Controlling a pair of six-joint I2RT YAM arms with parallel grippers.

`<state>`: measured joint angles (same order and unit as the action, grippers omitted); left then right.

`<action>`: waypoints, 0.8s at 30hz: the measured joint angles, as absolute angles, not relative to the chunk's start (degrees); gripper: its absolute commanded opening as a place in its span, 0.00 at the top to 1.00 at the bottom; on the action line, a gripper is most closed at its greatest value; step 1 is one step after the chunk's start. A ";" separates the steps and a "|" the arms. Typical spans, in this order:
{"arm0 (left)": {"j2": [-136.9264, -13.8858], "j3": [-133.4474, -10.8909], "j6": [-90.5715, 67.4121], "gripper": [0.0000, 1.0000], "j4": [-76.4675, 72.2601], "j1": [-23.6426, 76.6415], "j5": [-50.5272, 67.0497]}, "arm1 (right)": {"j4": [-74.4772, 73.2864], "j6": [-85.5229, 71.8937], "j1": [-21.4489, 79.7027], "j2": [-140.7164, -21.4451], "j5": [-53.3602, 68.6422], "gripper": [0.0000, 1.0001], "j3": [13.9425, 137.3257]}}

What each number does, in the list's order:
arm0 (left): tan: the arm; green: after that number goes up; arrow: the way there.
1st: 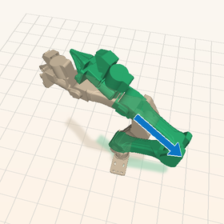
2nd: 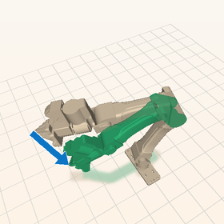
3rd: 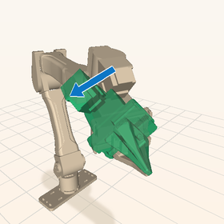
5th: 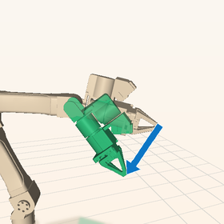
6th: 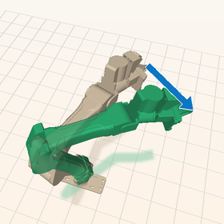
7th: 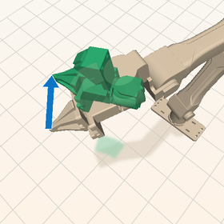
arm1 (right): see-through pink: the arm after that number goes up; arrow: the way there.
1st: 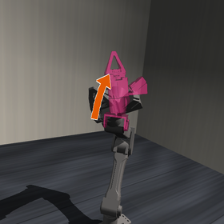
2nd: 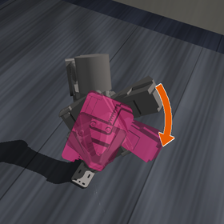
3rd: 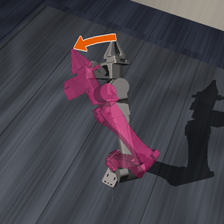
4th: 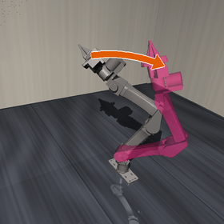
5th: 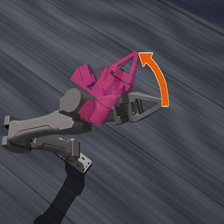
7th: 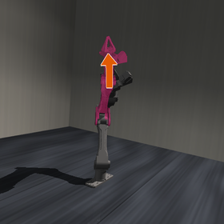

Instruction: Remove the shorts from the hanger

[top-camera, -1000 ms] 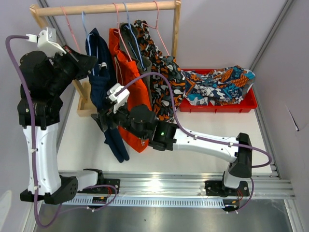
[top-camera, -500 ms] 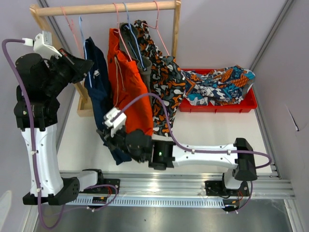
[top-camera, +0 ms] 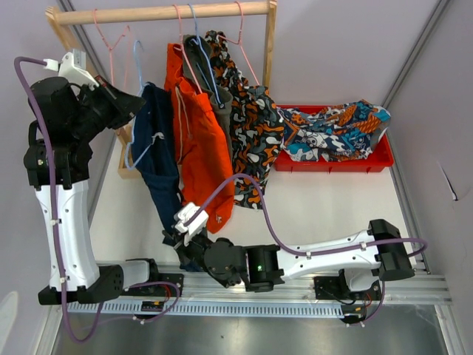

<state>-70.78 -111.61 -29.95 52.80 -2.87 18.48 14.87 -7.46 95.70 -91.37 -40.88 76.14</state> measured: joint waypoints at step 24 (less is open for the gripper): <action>-45.45 -91.55 -34.46 1.00 49.28 -3.51 18.46 | 4.01 -2.37 66.13 -102.32 -24.93 1.00 105.71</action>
